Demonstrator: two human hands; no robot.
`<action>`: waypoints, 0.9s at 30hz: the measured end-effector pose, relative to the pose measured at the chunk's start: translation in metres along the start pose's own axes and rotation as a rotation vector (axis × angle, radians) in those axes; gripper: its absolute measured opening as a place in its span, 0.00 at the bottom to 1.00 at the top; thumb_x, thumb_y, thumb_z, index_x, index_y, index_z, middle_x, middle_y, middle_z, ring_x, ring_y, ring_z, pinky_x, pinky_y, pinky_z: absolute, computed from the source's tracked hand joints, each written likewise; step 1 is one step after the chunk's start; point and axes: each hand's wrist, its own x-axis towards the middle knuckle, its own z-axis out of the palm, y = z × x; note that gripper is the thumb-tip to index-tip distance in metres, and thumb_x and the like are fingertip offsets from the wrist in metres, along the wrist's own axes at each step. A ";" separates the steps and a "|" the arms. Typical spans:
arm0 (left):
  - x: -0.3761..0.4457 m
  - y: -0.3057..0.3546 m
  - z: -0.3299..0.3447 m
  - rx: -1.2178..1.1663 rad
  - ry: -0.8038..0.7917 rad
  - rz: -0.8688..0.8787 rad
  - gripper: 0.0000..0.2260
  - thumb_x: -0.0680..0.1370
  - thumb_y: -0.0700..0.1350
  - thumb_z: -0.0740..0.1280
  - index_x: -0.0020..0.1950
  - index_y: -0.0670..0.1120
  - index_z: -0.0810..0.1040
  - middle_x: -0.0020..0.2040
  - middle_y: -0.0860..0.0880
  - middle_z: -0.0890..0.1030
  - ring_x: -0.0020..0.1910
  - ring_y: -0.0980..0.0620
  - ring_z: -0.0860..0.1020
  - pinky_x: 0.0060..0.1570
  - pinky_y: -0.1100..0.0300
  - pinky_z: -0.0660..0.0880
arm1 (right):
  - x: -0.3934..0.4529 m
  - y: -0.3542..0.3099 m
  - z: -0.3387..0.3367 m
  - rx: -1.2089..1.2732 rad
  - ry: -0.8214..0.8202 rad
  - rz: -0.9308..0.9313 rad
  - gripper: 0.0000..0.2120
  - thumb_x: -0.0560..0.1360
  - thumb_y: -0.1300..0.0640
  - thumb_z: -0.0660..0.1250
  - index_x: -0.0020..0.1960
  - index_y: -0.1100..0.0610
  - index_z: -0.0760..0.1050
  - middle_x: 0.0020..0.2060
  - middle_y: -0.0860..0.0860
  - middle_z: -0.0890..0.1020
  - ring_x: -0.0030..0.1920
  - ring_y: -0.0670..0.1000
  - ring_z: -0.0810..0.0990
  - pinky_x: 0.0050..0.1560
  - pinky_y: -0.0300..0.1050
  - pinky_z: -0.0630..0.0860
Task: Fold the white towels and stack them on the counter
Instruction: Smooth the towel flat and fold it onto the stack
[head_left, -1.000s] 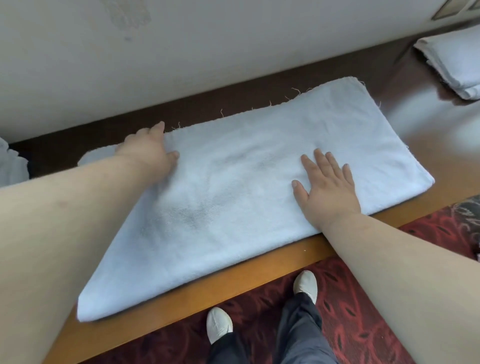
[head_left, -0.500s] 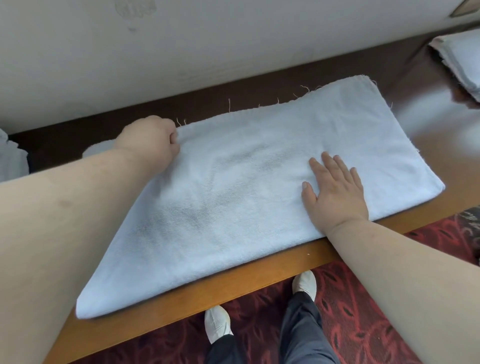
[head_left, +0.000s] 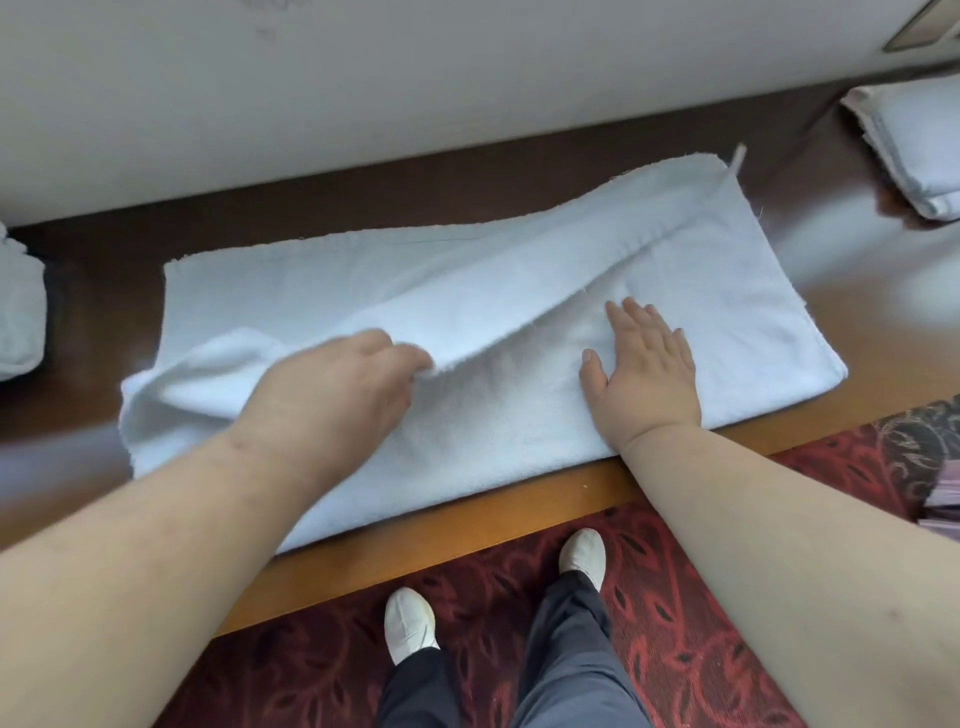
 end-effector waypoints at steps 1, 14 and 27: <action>-0.010 0.006 0.002 0.005 -0.001 0.034 0.11 0.74 0.43 0.72 0.56 0.51 0.82 0.43 0.49 0.80 0.39 0.43 0.81 0.31 0.52 0.77 | -0.002 -0.001 0.000 0.043 0.041 0.012 0.33 0.78 0.40 0.51 0.79 0.51 0.54 0.78 0.51 0.61 0.78 0.51 0.56 0.79 0.53 0.48; -0.007 0.012 0.021 -0.032 -0.545 -0.002 0.25 0.73 0.70 0.43 0.56 0.62 0.73 0.46 0.60 0.78 0.46 0.55 0.78 0.41 0.58 0.72 | -0.009 0.003 -0.001 0.073 0.161 0.002 0.20 0.64 0.69 0.66 0.49 0.48 0.73 0.72 0.51 0.68 0.77 0.54 0.55 0.75 0.48 0.32; 0.141 -0.087 0.054 0.195 -0.353 -0.400 0.22 0.73 0.70 0.62 0.60 0.59 0.71 0.56 0.48 0.76 0.55 0.42 0.74 0.54 0.46 0.69 | -0.007 0.001 -0.003 0.080 0.183 -0.019 0.18 0.59 0.70 0.65 0.43 0.51 0.78 0.42 0.48 0.77 0.45 0.55 0.74 0.50 0.45 0.55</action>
